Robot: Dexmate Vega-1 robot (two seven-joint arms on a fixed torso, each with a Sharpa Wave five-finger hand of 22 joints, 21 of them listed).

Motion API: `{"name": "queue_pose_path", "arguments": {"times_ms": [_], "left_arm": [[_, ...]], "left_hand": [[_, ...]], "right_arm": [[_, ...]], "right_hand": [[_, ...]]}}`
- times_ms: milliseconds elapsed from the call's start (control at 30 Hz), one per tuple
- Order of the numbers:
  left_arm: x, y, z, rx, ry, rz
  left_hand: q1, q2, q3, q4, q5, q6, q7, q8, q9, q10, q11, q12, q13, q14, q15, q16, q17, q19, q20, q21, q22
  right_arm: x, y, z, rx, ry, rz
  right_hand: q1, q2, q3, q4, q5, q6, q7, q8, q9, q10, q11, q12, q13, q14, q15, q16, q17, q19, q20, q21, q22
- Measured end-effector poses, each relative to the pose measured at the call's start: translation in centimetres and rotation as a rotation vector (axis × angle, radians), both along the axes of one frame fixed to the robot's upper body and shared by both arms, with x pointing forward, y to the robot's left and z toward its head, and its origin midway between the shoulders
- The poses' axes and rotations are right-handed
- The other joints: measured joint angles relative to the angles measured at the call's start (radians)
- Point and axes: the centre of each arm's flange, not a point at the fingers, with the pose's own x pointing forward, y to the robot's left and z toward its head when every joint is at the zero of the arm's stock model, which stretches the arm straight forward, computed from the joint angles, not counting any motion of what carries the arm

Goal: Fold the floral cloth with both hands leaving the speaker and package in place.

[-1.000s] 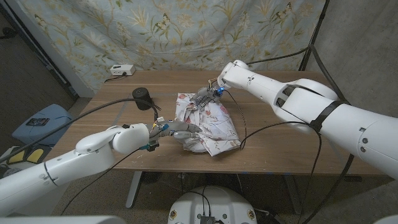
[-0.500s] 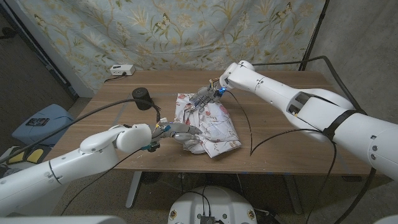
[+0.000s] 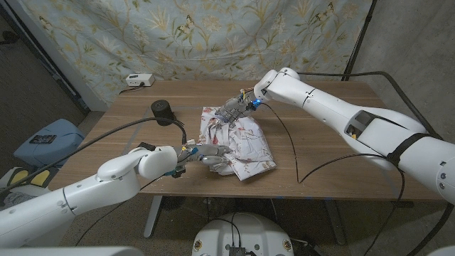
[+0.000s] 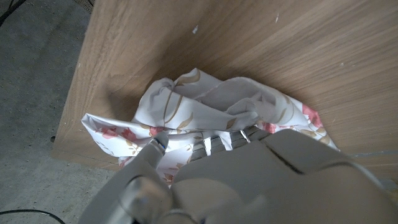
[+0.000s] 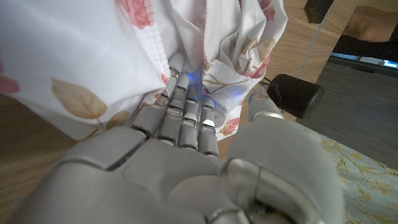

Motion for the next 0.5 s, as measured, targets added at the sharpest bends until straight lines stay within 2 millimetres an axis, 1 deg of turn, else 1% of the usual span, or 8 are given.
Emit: {"name": "queue_pose_path", "arguments": {"times_ms": [67,133,233,300,367,400,467,500], "left_arm": [[0.0,0.0,-0.1,0.0,0.002,0.002],[0.1,0.0,-0.1,-0.001,0.0,0.004],[0.2,0.0,-0.4,0.0,0.003,0.008],[0.3,0.1,-0.6,0.002,0.007,0.012],[0.3,0.1,-0.6,0.003,0.005,0.014],[0.4,0.2,-0.9,0.004,0.011,0.017],[0.6,0.3,-1.2,0.006,0.015,0.021],[0.7,0.3,-1.3,0.006,0.017,0.023]], "left_hand": [[0.0,0.0,0.0,0.0,0.0,0.0,0.0,0.0,0.0,0.002,-0.002,0.004,-0.001,0.0,0.0,0.0,0.0,0.0,0.0,-0.002,0.0],[0.0,0.0,0.0,0.0,0.0,0.0,0.0,0.0,0.0,0.001,-0.002,0.004,-0.001,0.0,0.0,0.0,0.0,0.0,0.0,-0.003,0.0],[0.0,0.0,0.0,0.0,0.0,-0.006,-0.005,0.0,-0.001,-0.008,-0.01,0.004,0.0,-0.004,-0.003,0.0,0.0,-0.004,-0.004,-0.004,0.0],[-0.009,-0.002,-0.003,0.009,0.0,-0.03,-0.003,0.0,-0.001,-0.027,-0.003,0.004,0.0,-0.02,0.002,0.0,-0.001,-0.018,0.0,-0.006,-0.001],[-0.019,-0.001,-0.005,0.016,0.0,-0.056,-0.001,0.0,-0.001,-0.048,0.0,0.004,0.0,-0.036,0.007,-0.001,0.002,-0.034,0.002,-0.006,-0.001],[-0.02,-0.002,-0.008,0.02,0.0,-0.066,0.001,0.0,-0.001,-0.056,-0.001,0.004,0.0,-0.045,0.006,-0.001,0.003,-0.04,0.003,-0.006,-0.001],[-0.025,-0.001,-0.004,0.024,-0.004,-0.076,0.004,0.0,-0.001,-0.063,0.001,0.004,0.0,-0.052,0.009,-0.004,0.003,-0.045,0.002,-0.006,-0.001],[-0.026,0.0,-0.007,0.027,-0.004,-0.077,0.005,0.0,-0.002,-0.065,0.001,0.003,0.0,-0.054,0.007,-0.004,0.003,-0.049,-0.002,-0.006,-0.001]], "right_arm": [[-0.4,0.1,0.2,0.001,-0.006,0.011],[-0.8,0.2,0.6,-0.001,-0.02,0.023],[-1.5,0.4,0.9,0.003,-0.031,0.041],[-1.9,0.5,1.3,0.008,-0.04,0.053],[-2.2,0.6,1.5,0.007,-0.048,0.061],[-2.6,0.7,1.7,0.01,-0.054,0.072],[-2.9,0.8,2.0,0.013,-0.062,0.083],[-3.1,0.7,2.2,0.015,-0.067,0.088]], "right_hand": [[0.002,0.002,0.0,0.0,0.0,0.001,0.008,0.0,0.0,0.002,0.002,0.0,0.003,-0.002,0.005,0.0,0.0,0.0,0.0,0.0,0.0],[0.004,0.004,-0.003,-0.003,0.0,0.004,0.011,0.0,-0.001,0.001,0.014,-0.004,0.004,0.0,0.01,0.0,0.0,0.004,0.004,0.0,0.0],[0.006,0.006,-0.003,-0.003,0.0,0.009,0.015,0.0,-0.001,0.005,0.02,-0.008,0.005,-0.002,0.019,0.006,0.0,0.005,0.009,0.0,0.0],[0.006,0.006,-0.003,-0.003,0.0,0.014,0.021,0.0,-0.001,0.005,0.02,-0.008,0.004,0.0,0.021,0.007,0.0,0.004,0.01,0.0,0.0],[0.006,0.006,-0.003,-0.003,0.0,0.014,0.021,0.0,-0.001,0.011,0.025,-0.008,0.004,-0.004,0.025,0.007,-0.001,0.003,0.01,0.0,0.0],[0.006,0.006,-0.003,-0.003,0.0,0.014,0.021,-0.006,-0.001,0.011,0.025,-0.012,0.004,-0.005,0.026,0.007,-0.002,0.004,0.01,0.0,0.0],[0.006,0.006,-0.003,-0.003,0.0,0.014,0.021,-0.008,-0.001,0.011,0.025,-0.012,0.004,-0.005,0.026,0.007,-0.003,0.004,0.01,0.0,0.0],[0.007,0.007,-0.003,-0.003,0.0,0.014,0.021,-0.008,0.0,0.011,0.025,-0.012,0.004,-0.005,0.026,0.007,-0.003,0.004,0.01,0.0,0.0]]}}
